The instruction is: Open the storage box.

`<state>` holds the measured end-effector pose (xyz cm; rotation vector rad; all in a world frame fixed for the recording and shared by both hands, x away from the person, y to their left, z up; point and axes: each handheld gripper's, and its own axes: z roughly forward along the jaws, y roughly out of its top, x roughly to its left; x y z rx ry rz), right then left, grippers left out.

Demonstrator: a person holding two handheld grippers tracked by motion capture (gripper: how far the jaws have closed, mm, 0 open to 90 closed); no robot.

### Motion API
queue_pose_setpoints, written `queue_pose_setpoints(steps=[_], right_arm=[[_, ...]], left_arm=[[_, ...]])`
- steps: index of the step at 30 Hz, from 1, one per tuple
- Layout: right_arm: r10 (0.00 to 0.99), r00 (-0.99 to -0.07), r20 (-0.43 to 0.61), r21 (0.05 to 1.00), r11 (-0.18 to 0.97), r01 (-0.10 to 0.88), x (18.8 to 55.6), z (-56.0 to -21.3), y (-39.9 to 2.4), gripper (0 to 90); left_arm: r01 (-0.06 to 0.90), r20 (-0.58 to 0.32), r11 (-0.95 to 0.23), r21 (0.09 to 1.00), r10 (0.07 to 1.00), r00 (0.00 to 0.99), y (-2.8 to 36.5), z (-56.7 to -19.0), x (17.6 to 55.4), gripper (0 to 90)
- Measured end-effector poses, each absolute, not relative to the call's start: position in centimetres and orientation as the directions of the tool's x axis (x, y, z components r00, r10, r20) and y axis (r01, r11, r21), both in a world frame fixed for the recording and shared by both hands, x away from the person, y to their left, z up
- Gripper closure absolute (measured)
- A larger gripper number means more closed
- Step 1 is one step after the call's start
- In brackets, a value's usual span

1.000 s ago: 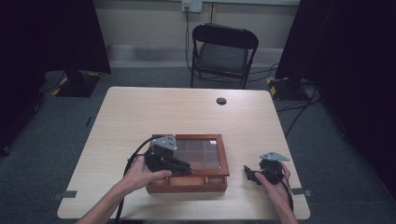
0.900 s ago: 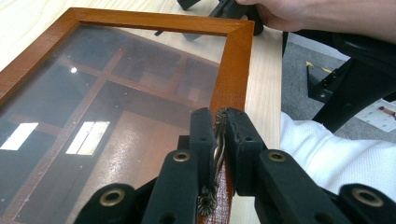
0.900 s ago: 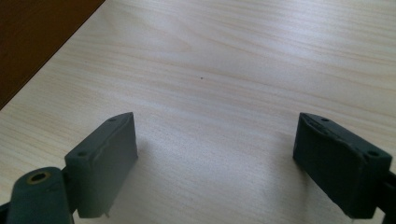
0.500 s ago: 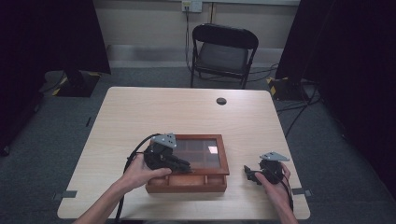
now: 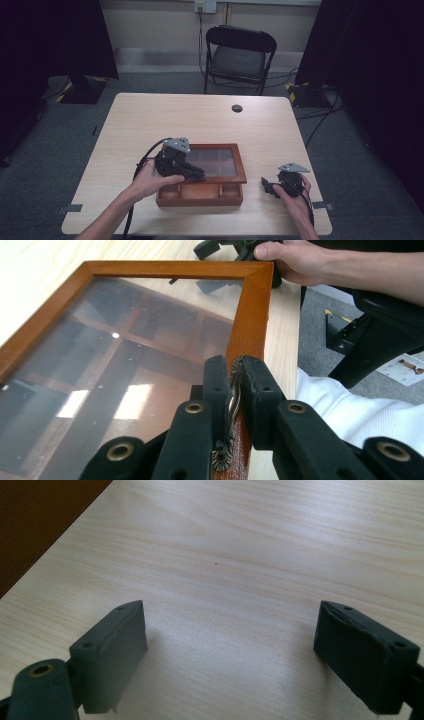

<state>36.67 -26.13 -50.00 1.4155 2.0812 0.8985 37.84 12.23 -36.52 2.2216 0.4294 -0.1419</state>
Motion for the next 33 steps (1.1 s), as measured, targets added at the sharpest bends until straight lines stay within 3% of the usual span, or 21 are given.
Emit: queue_pose_setpoints(steps=[33], right_arm=[[0.932,-0.361,-0.015,0.735,0.255,0.628,36.7,-50.0,-26.1,12.6]], left_arm=[[0.339,-0.222,-0.56,0.756,0.267,0.938,12.5,-33.9,39.2,81.9]])
